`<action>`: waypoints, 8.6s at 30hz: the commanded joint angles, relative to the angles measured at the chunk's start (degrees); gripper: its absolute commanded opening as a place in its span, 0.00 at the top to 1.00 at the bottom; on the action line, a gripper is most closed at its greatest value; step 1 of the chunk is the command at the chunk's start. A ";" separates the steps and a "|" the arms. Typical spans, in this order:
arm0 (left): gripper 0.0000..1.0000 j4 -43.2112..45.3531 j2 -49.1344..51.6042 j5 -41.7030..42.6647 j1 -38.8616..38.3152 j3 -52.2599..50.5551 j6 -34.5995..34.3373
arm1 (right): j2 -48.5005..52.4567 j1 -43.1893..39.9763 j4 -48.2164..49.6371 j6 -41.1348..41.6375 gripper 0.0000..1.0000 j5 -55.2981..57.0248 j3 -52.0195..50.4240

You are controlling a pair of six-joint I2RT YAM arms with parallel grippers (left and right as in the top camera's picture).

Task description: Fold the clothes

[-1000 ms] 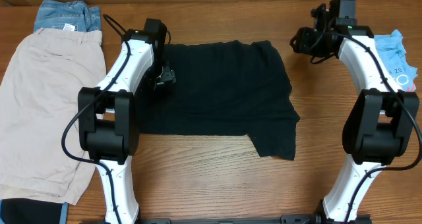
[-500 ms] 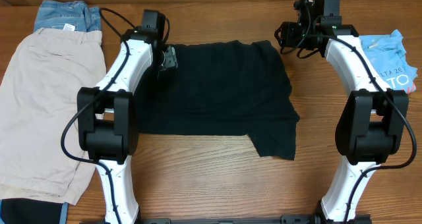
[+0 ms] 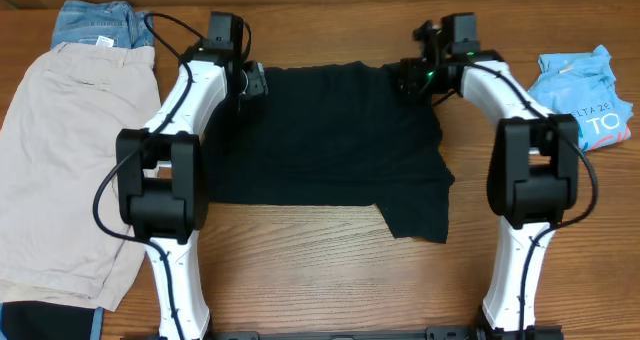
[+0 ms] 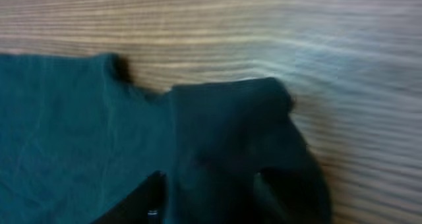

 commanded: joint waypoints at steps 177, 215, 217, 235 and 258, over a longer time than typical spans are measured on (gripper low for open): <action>0.94 1.05 12.94 2.12 2.58 12.20 7.37 | -15.32 -17.88 -46.97 2.08 0.81 4.17 3.30; 0.39 -48.96 14.19 5.79 5.92 54.42 6.05 | -15.32 -17.88 -48.89 2.12 0.00 3.91 3.30; 0.38 -51.34 14.19 3.50 4.66 54.40 5.66 | -15.32 -17.88 -48.65 2.10 0.00 3.96 3.30; 0.42 -57.46 12.39 5.92 -2.78 41.81 7.26 | -18.10 -17.73 -62.23 2.08 0.00 5.95 2.43; 0.41 -35.30 -29.27 -2.40 -6.86 -16.04 -0.55 | -52.39 -17.70 -39.04 10.91 0.00 5.38 -32.26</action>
